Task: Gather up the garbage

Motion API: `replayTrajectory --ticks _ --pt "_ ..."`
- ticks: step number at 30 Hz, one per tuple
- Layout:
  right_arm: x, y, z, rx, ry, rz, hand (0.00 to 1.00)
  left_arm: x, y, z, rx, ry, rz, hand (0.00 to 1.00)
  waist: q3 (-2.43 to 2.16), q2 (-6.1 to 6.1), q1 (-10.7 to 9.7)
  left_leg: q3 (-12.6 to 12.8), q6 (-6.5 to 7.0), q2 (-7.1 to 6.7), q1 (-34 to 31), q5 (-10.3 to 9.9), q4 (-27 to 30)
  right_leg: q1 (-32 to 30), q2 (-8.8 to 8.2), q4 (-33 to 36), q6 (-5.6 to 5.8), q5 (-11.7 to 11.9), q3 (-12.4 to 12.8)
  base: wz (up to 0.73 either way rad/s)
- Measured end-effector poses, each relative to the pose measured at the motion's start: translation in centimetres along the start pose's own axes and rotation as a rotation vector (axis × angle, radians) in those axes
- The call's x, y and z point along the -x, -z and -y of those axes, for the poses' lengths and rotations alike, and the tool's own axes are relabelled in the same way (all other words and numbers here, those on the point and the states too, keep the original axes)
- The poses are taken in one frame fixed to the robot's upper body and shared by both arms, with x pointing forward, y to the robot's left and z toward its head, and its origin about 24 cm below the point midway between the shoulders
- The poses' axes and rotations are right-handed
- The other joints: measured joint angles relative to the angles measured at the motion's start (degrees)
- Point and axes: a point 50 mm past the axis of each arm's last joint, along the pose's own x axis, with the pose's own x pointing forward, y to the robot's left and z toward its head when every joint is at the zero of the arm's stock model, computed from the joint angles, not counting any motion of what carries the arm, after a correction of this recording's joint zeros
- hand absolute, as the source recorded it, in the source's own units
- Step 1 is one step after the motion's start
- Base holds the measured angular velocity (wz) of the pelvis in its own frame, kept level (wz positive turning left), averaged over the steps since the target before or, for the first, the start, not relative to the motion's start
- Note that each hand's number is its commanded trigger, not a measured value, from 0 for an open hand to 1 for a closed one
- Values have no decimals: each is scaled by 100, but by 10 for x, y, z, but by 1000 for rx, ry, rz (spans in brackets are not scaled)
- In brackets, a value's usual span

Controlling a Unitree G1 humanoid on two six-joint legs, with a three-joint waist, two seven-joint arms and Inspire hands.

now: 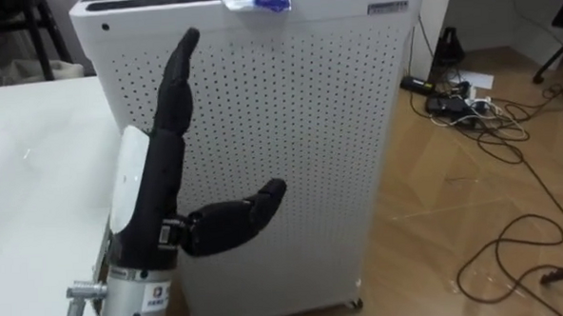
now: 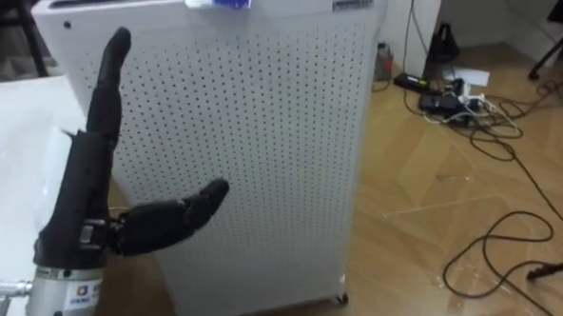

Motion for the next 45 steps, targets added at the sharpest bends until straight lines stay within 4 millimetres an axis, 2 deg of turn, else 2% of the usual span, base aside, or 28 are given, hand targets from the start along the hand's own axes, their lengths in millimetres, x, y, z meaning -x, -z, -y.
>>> replayTrajectory --ticks 1,2,3,4,5,6,7,8,9,10,13,18,25,28,33,39,44,45 --pt "0 -1 -1 -3 -3 2 100 -7 -3 -1 -10 -9 41 0 21 20 -11 72 34 -33 121 -74 43 -202 -119 540 68 210 44 -7" --pt "-1 -1 -2 -5 -3 6 100 -10 -5 -2 -19 -17 64 0 21 23 -12 108 69 -36 179 -120 43 -285 -148 735 75 319 105 -13" --pt "-2 -5 -2 9 1 20 100 -14 -9 -3 -31 -35 104 0 36 75 -13 122 114 -36 290 -212 37 -386 -174 996 106 543 135 -30" --pt "-2 -8 -3 15 -1 34 100 -15 -10 -5 -45 -48 128 0 40 149 1 104 176 -22 390 -272 1 -444 -201 1019 133 570 113 -30" --pt "-2 -10 -3 17 -1 42 100 -15 -11 -6 -50 -51 135 0 57 177 1 98 167 -17 438 -280 -29 -467 -209 937 150 515 64 -12" --pt "-2 -13 -3 18 -2 55 100 -15 -12 -6 -52 -53 141 0 58 224 1 80 182 -7 501 -294 -110 -560 -211 629 129 421 -72 5" --pt "-2 -16 -4 20 -5 67 100 -16 -12 -7 -54 -54 143 0 62 264 -20 67 189 26 529 -300 -167 -678 -187 164 112 416 -254 10" --pt "-3 -17 -4 20 -6 73 100 -16 -12 -7 -56 -54 144 0 58 277 -31 67 190 46 527 -304 -168 -732 -157 -103 101 427 -311 10" --pt "-3 -20 -6 18 -10 84 100 -16 -12 -8 -65 -53 144 0 52 289 -26 57 169 77 533 -326 -184 -791 -36 -745 44 615 -306 19" --pt "-3 -21 -7 23 -13 88 100 -14 -11 -9 -75 -54 138 0 32 330 -70 -45 146 91 568 -344 -226 -789 80 -1095 -1 1068 -313 22" --pt "-4 -22 -8 35 -26 91 100 -13 -13 -9 -116 -62 160 0 -2 394 -67 -155 57 173 776 -287 -590 -444 276 -1652 -46 1247 -441 9" --pt "-4 -22 -7 40 -45 90 100 -12 -23 -12 -144 -99 205 0 -19 306 44 -203 -27 209 1057 -228 -1037 -207 365 -2037 -65 1262 -476 -2" --pt "-5 -24 -9 43 -64 95 100 -15 -34 -17 -165 -121 246 0 -27 161 33 -253 -38 245 1391 -218 -1378 215 457 -2555 -69 1267 -531 1" --pt "-5 -26 -9 42 -61 100 100 -16 -38 -21 -184 -117 263 0 -28 154 2 -361 -41 260 1488 -219 -1444 440 502 -2825 -72 1341 -627 13" --pt "-5 -28 -9 48 -64 105 100 -17 -41 -23 -218 -107 284 0 -25 184 25 -435 -49 261 1555 -219 -1472 611 552 -3010 -80 1367 -620 11" --pt "-5 -29 -8 68 -68 107 100 -18 -38 -27 -313 -91 287 0 25 330 3 -445 -91 266 1622 -194 -1567 641 559 -3004 -85 1372 -637 1" --pt "-5 -28 -9 74 -85 105 100 -18 -36 -29 -370 -61 295 0 14 382 -21 -464 -132 282 1628 -167 -1631 624 584 -3016 -106 1394 -641 1" --pt "-5 -28 -8 76 -89 103 100 -18 -36 -29 -382 -57 292 0 9 397 -74 -484 -133 277 1638 -166 -1631 661 586 -3051 -107 1395 -645 7"
